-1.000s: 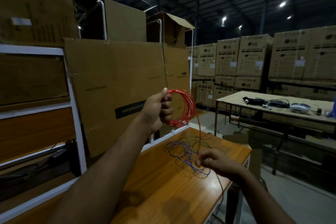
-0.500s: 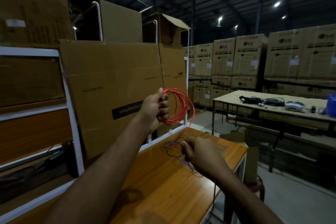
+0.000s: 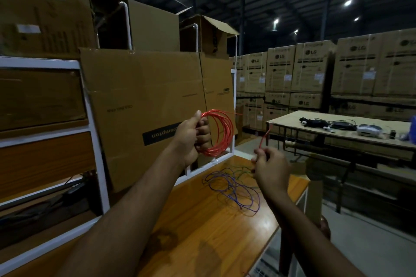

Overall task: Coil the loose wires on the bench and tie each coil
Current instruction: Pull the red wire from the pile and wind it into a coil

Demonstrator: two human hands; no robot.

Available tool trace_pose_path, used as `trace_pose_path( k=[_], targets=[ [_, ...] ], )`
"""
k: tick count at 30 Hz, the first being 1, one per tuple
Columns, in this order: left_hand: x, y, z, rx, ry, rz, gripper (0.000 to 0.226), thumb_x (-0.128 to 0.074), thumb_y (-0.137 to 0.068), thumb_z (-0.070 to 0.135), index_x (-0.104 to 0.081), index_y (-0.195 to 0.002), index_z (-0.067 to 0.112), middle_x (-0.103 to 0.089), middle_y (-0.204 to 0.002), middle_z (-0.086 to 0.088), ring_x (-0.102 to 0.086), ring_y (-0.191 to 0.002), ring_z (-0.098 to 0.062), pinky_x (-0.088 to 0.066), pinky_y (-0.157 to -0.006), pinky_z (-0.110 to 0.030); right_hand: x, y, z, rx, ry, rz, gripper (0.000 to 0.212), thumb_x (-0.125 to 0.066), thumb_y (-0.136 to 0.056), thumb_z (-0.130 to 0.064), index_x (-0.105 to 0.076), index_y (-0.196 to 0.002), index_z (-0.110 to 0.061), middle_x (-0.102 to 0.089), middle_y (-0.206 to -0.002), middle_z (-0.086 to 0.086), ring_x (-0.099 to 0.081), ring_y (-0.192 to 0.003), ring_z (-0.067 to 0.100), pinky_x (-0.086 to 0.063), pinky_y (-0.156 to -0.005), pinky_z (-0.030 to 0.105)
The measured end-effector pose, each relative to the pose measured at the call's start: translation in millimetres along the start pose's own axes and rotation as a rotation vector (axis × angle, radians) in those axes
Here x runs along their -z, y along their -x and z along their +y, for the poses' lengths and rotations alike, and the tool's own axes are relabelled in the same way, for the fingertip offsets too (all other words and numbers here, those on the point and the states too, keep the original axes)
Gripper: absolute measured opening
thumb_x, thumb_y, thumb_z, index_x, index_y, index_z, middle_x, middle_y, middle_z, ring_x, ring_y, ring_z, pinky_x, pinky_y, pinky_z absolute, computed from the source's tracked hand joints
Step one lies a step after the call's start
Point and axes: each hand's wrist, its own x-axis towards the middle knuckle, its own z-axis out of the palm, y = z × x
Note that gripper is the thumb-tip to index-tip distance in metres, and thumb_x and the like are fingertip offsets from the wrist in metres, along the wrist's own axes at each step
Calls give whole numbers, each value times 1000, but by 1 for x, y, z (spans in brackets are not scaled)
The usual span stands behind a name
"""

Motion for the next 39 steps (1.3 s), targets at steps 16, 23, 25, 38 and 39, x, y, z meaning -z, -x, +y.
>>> trace_pose_path(
  k=[16, 23, 25, 38, 39],
  targets=[
    [1, 0, -9, 11, -130, 31, 45, -31, -106, 45, -42, -71, 20, -26, -54, 7, -19, -43, -7, -10, -51, -28, 38, 22, -93, 606, 669, -1241, 33, -51, -99, -6, -63, -127, -18, -64, -122, -3, -62, -105, 10, -46, -79, 20],
    [-6, 8, -13, 57, -138, -31, 43, -38, -104, 45, -54, -80, 13, -50, -69, -4, -49, -60, -14, -42, -56, -24, 30, -8, -106, 829, 410, -949, 32, -64, -92, -8, -69, -119, -24, -63, -124, -7, -61, -107, 2, -50, -90, 12],
    [-6, 12, -13, 29, -265, -9, 48, -36, -105, 45, -59, -102, 3, -65, -92, -14, -64, -81, -22, -55, -61, -29, 29, -16, -105, 763, 269, -860, 28, -69, -88, -11, -71, -115, -19, -69, -112, -10, -63, -91, -8, -49, -79, 4],
    [6, 8, -4, 59, -124, -191, 49, -33, -105, 42, -54, -79, 6, -50, -48, -4, -34, -31, -8, -42, -53, -23, -3, -63, -70, 222, -223, -634, 34, -86, -73, -29, -64, -94, -15, -67, -94, 6, -66, -78, 13, -51, -59, 24],
    [7, 8, -3, 87, -81, -199, 48, -33, -105, 43, -52, -77, 8, -45, -46, -2, -32, -31, -7, -37, -44, -20, -3, -65, -67, 139, -285, -678, 38, -87, -73, -25, -63, -100, -13, -67, -100, 10, -66, -75, 13, -50, -55, 22]
  ],
)
